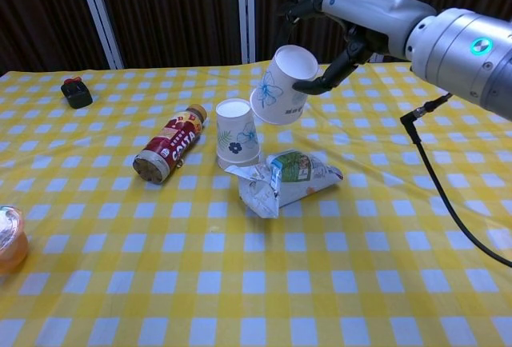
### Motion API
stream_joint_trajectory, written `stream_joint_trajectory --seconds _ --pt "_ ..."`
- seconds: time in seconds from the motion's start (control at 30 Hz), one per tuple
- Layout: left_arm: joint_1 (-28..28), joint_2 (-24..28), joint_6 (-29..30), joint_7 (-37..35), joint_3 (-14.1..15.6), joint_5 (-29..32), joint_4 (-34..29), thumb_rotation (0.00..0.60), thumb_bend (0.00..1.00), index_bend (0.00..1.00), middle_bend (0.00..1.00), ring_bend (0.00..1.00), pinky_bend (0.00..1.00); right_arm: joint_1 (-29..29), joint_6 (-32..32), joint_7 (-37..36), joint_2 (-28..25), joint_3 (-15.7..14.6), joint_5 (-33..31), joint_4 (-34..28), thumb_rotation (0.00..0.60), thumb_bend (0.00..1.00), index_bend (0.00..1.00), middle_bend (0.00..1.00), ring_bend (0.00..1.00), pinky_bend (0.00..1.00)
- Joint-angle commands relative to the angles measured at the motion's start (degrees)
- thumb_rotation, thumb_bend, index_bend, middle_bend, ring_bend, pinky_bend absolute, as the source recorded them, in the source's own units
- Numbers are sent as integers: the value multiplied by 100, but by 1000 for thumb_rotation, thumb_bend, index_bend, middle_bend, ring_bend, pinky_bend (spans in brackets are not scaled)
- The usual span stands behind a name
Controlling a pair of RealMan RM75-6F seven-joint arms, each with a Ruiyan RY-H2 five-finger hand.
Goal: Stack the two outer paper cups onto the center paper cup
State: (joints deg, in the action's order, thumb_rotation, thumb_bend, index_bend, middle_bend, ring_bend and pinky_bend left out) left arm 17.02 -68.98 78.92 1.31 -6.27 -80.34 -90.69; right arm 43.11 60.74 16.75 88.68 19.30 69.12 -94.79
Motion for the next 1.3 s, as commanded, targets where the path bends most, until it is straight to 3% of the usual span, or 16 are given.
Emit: stream_joint_trajectory --seconds 0.03,1.03,1.13,1.3 --pt "0 5 -20 -23 -9 7 8 600 60 0 0 0 0 134 -37 -19 144 62 -74 176 600 221 517 84 0 0" --pt "-64 116 -7 -301 -31 -128 -38 600 60 0 0 0 0 1121 -314 332 1083 248 -567 1567 600 219 514 92 0 2" --pt "-56 109 -43 -320 -39 -105 -20 600 60 0 0 0 0 1207 -348 350 1157 239 -560 1691 600 200 452 63 0 0" --pt "-41 91 -91 -341 -60 -63 15 600 59 0 0 0 0 1278 -278 527 1199 220 -562 1795 600 160 242 3 0 0"
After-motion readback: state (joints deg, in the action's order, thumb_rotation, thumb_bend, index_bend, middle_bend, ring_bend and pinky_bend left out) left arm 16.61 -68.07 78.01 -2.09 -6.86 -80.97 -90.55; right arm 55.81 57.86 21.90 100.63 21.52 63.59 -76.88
